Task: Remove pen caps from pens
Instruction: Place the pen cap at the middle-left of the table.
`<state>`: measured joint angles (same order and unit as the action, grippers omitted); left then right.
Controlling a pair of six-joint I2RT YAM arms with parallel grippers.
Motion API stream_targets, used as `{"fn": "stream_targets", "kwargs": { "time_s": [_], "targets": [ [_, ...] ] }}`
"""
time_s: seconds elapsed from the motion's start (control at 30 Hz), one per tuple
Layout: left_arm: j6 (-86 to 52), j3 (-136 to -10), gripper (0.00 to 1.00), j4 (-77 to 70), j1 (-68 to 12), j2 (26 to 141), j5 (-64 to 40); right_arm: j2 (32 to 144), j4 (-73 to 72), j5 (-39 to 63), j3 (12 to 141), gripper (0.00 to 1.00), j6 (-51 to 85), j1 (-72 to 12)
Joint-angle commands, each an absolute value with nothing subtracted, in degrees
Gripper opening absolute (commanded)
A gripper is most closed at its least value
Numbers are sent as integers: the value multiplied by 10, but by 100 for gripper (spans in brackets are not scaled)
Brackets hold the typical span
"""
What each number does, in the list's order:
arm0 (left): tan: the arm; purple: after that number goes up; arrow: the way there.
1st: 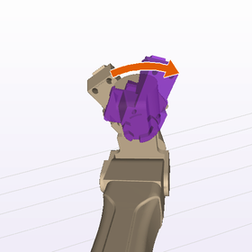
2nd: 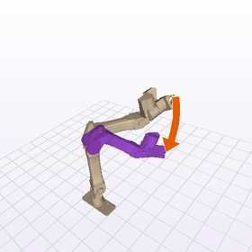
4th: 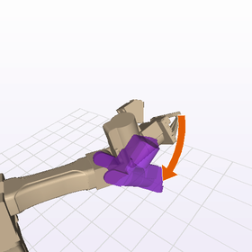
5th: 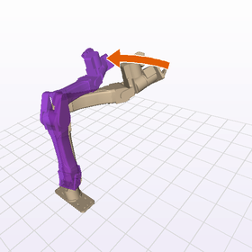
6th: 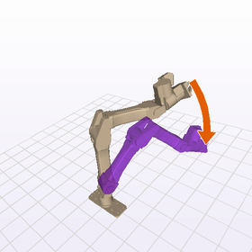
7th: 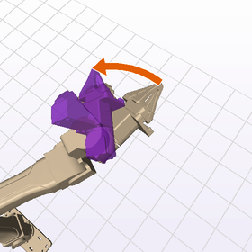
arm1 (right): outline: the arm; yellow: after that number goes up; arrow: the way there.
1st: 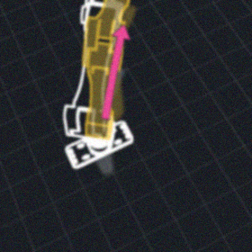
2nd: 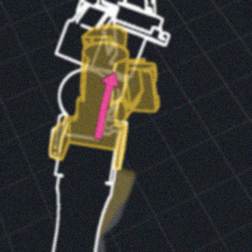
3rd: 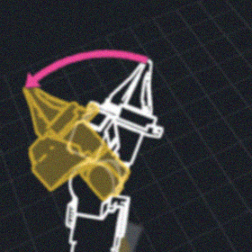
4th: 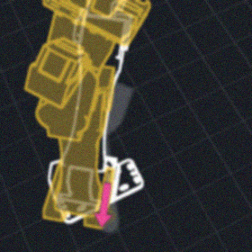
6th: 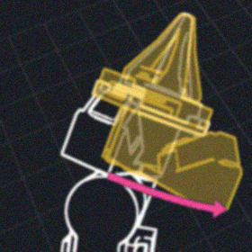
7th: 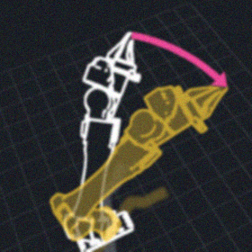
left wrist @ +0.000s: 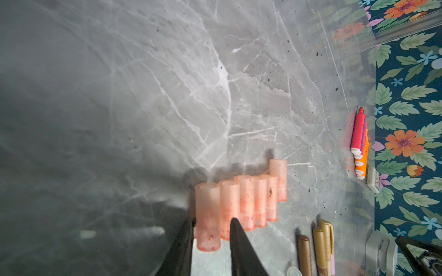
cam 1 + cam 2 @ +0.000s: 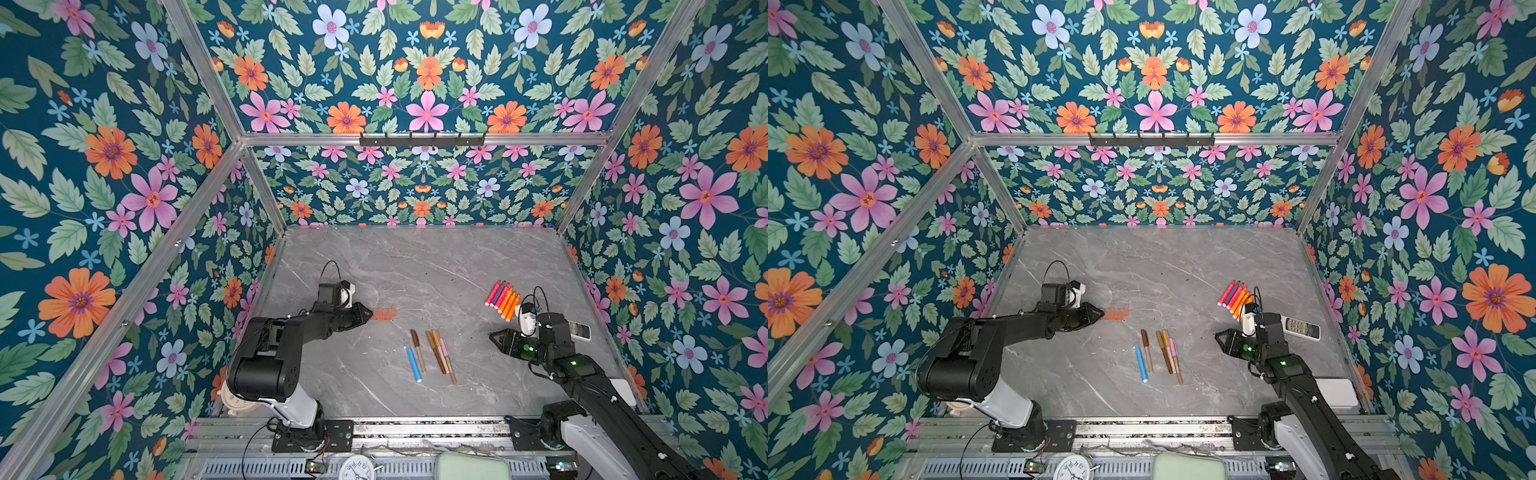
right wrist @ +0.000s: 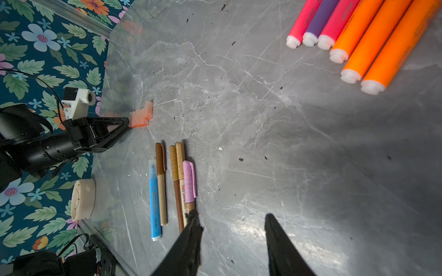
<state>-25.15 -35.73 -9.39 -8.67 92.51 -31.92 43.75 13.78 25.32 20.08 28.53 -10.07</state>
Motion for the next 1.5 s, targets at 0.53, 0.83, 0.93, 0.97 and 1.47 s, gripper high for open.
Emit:
{"fn": "stream_targets", "kwargs": {
  "time_s": [0.53,0.83,0.93,0.97,1.47],
  "targets": [
    [-250,-329,29,-73,-87,880,-269,438,125,261,199,44,281,-101],
    [-257,-314,7,-94,-86,860,-266,439,124,263,199,44,281,-101],
    [-258,-321,4,-86,-86,869,-255,440,124,263,199,44,281,-102],
    [-257,-324,4,-85,-85,875,-253,440,123,264,200,44,281,-102],
    [-256,-353,5,-74,-85,933,-255,441,122,264,200,44,281,-102]
  ]
}}
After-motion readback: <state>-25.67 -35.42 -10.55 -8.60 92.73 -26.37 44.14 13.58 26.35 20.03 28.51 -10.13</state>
